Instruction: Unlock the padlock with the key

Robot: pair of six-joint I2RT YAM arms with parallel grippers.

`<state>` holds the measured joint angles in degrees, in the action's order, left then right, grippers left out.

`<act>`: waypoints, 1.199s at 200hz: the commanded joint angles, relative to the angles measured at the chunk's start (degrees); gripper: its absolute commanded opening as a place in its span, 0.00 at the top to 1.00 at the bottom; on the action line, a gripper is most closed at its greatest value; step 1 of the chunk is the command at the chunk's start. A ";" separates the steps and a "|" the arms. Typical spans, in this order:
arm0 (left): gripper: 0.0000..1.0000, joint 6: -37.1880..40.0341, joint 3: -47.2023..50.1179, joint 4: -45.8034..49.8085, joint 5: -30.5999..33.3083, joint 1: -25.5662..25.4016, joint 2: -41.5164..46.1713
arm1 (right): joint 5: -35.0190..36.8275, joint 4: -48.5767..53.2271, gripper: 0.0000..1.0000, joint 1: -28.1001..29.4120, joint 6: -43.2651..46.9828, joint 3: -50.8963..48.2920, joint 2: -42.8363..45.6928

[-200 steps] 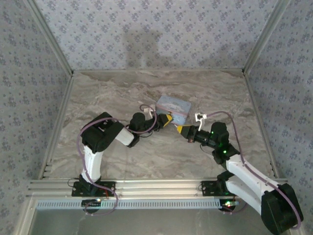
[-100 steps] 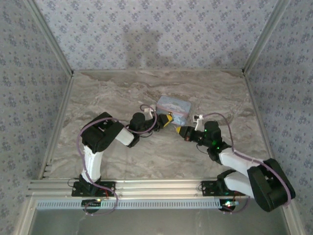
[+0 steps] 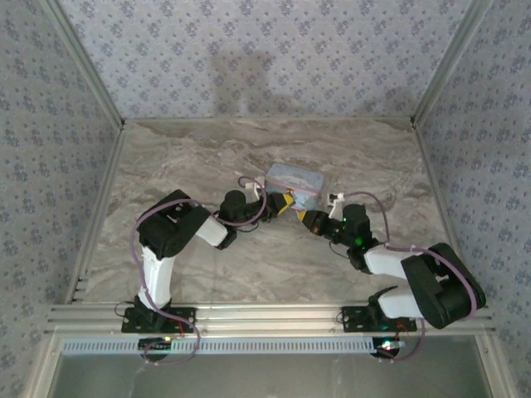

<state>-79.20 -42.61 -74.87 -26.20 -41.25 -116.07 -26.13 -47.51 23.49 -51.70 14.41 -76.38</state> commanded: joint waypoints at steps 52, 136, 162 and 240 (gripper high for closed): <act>0.96 -0.61 -1.68 -5.55 -1.14 -0.05 -1.00 | -0.24 -5.24 1.00 -0.11 -1.58 1.79 -1.53; 0.96 -0.78 -1.60 -5.76 -1.08 -0.04 -1.21 | -0.24 -6.65 1.00 0.07 -2.00 2.95 -4.10; 0.96 -0.78 -1.60 -5.68 -1.21 -0.05 -1.17 | -0.24 -7.07 1.00 0.07 -2.09 2.73 -4.13; 0.96 -0.69 -1.64 -5.64 -1.23 -0.11 -1.09 | -0.50 -7.40 1.00 0.06 -2.22 3.10 -5.53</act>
<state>-79.66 -42.61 -76.31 -26.39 -41.25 -116.75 -26.35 -53.06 23.51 -53.39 16.23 -81.19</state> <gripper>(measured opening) 0.119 0.059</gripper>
